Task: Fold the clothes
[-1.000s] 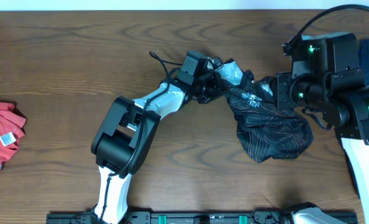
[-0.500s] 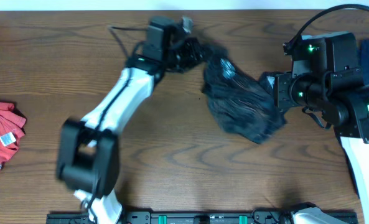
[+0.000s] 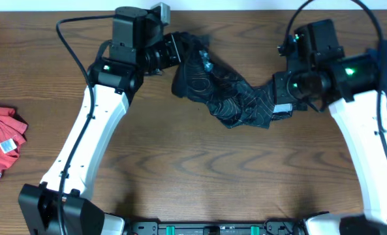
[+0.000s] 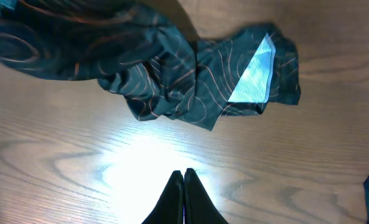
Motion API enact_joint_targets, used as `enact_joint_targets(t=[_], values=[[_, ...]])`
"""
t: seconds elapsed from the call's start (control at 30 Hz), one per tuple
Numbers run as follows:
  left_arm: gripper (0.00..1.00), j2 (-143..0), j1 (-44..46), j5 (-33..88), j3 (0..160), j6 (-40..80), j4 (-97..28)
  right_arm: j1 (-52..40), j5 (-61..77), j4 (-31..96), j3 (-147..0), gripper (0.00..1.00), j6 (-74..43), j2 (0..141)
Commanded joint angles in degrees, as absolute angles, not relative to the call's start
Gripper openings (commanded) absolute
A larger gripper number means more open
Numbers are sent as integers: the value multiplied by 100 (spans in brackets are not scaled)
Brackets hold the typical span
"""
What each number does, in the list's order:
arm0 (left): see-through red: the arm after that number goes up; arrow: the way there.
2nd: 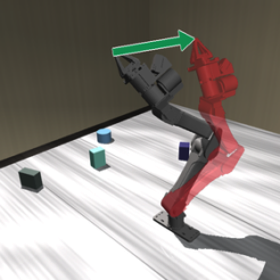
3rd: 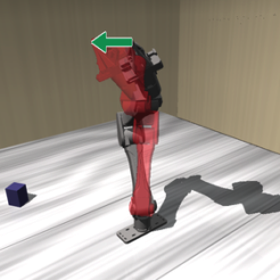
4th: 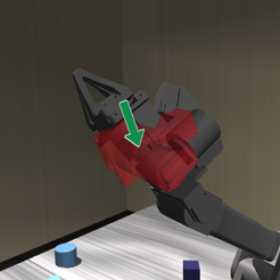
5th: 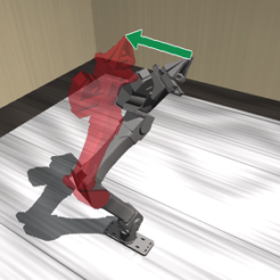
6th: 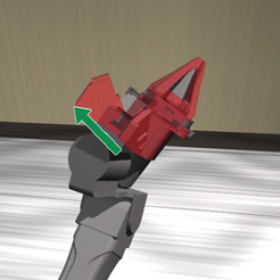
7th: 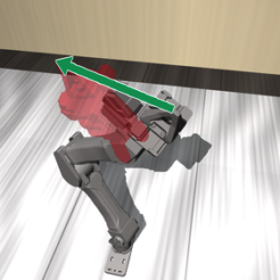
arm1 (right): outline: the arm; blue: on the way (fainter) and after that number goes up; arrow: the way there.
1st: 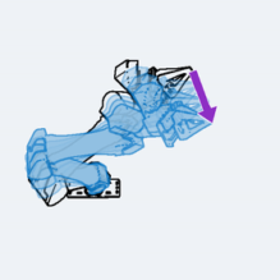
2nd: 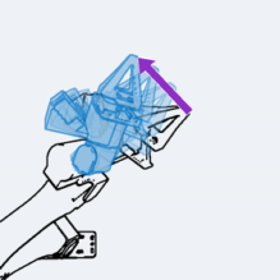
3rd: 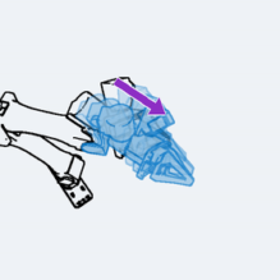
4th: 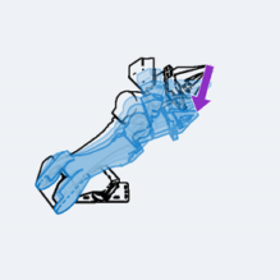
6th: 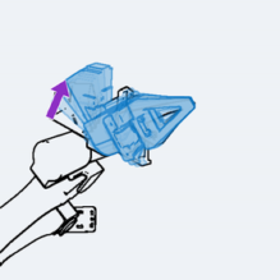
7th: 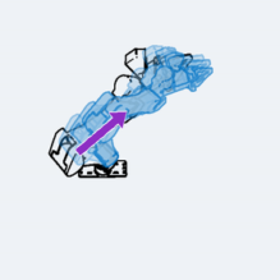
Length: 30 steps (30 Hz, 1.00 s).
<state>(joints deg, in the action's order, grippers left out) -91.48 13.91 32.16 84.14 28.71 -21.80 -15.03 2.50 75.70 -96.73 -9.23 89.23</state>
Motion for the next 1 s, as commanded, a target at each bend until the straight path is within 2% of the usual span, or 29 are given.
enact_joint_targets(t=[0.0, 0.4, 0.57, 0.6, 0.63, 0.97], values=[[6, -9089, 1173, 2993, 8764, 2593, -2268, -1584, 196, 7583, -9749, 1, -777, 9174], [6, -9087, 1035, 2991, 11177, 2008, -3726, -1723, 191, 7192, -9747, 1, -757, 9614], [6, -9085, 1037, 3044, 11568, 1927, -4025, -1754, 244, 7039, -9738, 12, -694, 9850], [6, -9085, 1046, 3103, 11583, 1931, -4025, -1772, 309, 7011, -9738, 9, -670, 9915], [6, -9085, 1068, 3155, 11587, 1933, -4003, -1798, 438, 6971, -9738, 1, -609, 10005], [6, -9087, 1699, 3208, 12149, 1933, -3535, -2224, 666, 6517, -9738, 1, -550, 10580]])
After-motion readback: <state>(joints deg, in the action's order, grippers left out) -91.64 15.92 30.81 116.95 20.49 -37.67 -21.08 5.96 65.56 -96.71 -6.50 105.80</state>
